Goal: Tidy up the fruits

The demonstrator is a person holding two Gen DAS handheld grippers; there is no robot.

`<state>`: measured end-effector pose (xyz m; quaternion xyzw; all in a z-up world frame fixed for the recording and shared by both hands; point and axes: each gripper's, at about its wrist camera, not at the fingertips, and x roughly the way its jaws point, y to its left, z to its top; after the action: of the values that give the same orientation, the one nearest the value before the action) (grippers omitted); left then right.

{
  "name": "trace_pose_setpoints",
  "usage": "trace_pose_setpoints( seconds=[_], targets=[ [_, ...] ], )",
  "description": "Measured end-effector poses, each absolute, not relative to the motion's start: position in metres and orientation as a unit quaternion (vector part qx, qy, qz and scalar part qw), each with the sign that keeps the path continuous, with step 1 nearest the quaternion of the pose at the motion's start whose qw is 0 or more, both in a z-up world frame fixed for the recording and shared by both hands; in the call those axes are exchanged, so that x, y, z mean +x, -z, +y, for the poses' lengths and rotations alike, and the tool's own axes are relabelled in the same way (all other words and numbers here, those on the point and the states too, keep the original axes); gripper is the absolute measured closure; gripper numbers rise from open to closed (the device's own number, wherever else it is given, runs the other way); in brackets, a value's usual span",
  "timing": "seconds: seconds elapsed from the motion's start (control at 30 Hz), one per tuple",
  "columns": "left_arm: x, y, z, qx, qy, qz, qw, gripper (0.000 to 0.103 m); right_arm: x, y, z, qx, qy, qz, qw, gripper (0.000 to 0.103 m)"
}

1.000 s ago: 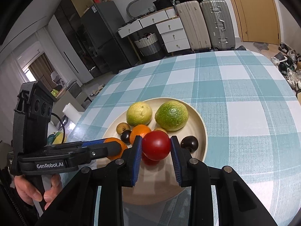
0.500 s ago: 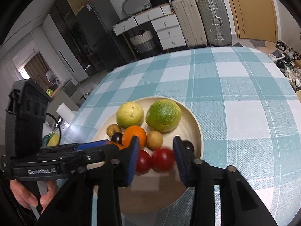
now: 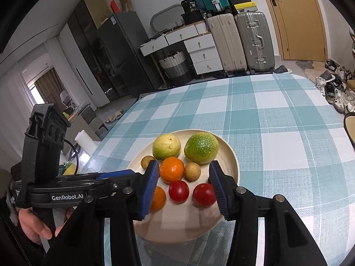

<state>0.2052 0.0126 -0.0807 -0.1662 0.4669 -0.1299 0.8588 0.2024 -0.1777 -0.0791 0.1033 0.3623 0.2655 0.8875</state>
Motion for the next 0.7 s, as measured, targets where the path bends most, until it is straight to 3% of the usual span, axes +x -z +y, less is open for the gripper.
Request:
trace_pose_setpoints(
  seconds=[0.13, 0.27, 0.47, 0.53, 0.7],
  targets=[
    [0.196, 0.076, 0.014, -0.151, 0.105, 0.468, 0.865, 0.065, 0.195, 0.075, -0.178, 0.102, -0.262, 0.358, 0.890, 0.049],
    [0.187, 0.071, 0.015, -0.148, 0.098, 0.462, 0.869, 0.064, 0.186, 0.070, -0.179, 0.101, -0.254, 0.349, 0.896, 0.035],
    [0.166, 0.053, 0.010, -0.098, 0.063, 0.431, 0.895, 0.047, 0.172, 0.062, -0.181, 0.100, -0.242, 0.338, 0.904, 0.032],
    [0.160, 0.047, 0.011, -0.090, 0.055, 0.420, 0.902, 0.037, 0.167, 0.060, -0.183, 0.103, -0.240, 0.334, 0.906, 0.029],
    [0.151, 0.037, 0.018, -0.091, 0.049, 0.399, 0.911, 0.031, 0.155, 0.054, -0.183, 0.103, -0.237, 0.319, 0.912, 0.018]
  ],
)
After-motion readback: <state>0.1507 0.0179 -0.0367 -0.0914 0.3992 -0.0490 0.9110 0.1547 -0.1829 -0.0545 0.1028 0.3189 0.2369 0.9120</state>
